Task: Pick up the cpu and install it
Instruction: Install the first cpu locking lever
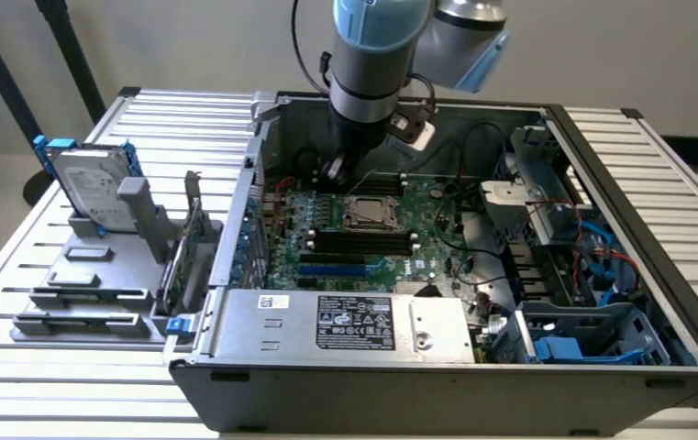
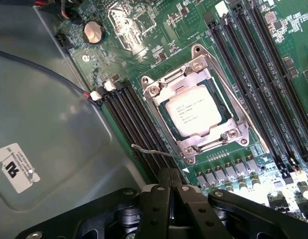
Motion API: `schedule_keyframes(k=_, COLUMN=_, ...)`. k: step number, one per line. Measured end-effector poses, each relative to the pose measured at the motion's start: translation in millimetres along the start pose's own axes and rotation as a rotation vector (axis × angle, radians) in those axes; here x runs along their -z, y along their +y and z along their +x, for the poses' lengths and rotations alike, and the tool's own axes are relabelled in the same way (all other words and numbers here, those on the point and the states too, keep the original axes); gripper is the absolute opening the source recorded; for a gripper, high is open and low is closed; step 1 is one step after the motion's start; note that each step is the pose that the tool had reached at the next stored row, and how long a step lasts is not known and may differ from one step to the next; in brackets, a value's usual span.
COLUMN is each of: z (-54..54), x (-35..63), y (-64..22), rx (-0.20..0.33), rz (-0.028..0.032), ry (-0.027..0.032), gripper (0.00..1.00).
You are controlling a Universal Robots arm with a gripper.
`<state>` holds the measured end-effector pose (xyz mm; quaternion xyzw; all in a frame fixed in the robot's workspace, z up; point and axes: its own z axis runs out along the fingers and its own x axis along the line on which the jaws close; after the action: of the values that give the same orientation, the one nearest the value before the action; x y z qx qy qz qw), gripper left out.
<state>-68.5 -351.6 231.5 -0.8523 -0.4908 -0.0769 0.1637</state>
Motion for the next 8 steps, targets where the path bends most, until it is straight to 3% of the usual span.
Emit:
schedule_keyframes(k=5, z=-1.4, x=-9.1, y=-6.1, rx=0.004, rz=-0.0105, ry=0.0054, gripper=0.11)
schedule_keyframes(k=8, z=-1.0, x=-12.9, y=-6.7, rx=0.008, rz=-0.0215, ry=0.0049, gripper=0.11)
